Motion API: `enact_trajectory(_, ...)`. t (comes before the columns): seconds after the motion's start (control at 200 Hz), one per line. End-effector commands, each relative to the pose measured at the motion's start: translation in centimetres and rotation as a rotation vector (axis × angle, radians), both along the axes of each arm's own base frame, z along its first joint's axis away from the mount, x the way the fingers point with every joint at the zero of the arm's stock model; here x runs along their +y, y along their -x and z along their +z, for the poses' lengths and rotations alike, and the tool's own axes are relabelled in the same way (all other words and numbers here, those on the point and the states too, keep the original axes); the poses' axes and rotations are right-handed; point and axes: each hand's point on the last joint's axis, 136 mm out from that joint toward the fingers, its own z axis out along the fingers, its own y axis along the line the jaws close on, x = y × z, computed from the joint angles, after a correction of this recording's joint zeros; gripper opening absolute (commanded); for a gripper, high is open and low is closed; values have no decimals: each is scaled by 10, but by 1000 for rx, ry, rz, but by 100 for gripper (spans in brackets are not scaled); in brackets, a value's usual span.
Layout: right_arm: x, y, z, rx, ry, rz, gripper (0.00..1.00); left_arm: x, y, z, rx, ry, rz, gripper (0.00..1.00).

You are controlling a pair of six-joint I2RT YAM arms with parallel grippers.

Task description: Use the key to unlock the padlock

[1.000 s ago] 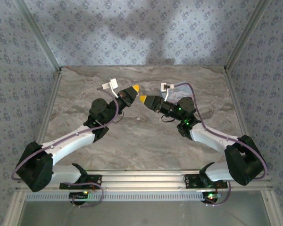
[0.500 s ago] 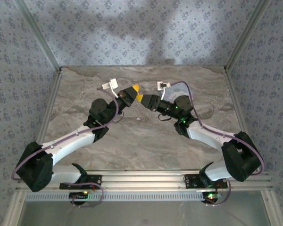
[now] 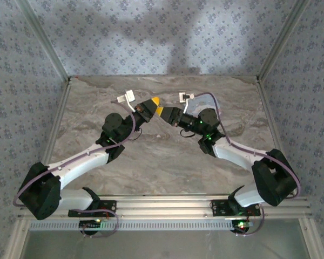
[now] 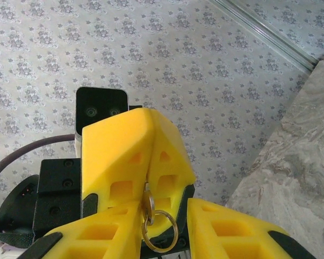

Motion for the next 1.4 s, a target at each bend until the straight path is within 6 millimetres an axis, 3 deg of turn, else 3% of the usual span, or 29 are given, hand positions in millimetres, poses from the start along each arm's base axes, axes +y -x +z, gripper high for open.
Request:
enact_trajectory(0.0,-2,-4,22,-37,-55,-16,28,-3,4,7,-25,32,-17,0)
enact_trajectory(0.115,-4,-6,22,-31,-59,-24,24,-3,4,6,-24,31,-16,0)
enact_trajectory(0.245,-6,-8,20,-25,-57,-32,13,-2,4,5,-20,32,-15,0)
enact_trajectory(0.47,-22,-13,-2,4,6,-107,0,1,3,4,-14,17,4,0)
enact_trajectory(0.55,-27,-9,-10,-14,77,-123,0,3,3,4,-12,-2,14,16)
enact_trajectory(0.62,-31,-5,-20,-26,160,-139,0,4,5,5,-20,-23,18,45)
enact_trajectory(0.66,-35,-2,-25,-41,210,-145,0,5,6,6,-21,-40,23,56)
enact_trajectory(0.779,-51,7,-47,-72,384,-169,0,13,4,1,4,-120,66,76)
enact_trajectory(0.869,-68,14,-63,-97,532,-193,0,15,2,-4,10,-220,70,83)
enact_trajectory(1.004,-99,23,-84,-105,736,-251,0,9,-5,-26,66,-426,26,90)
enact_trajectory(1.149,-132,25,-101,-65,906,-337,0,-8,-20,-65,188,-602,-75,92)
enact_trajectory(1.394,-189,24,-126,131,1108,-541,0,-69,-41,-114,292,-713,-289,92)
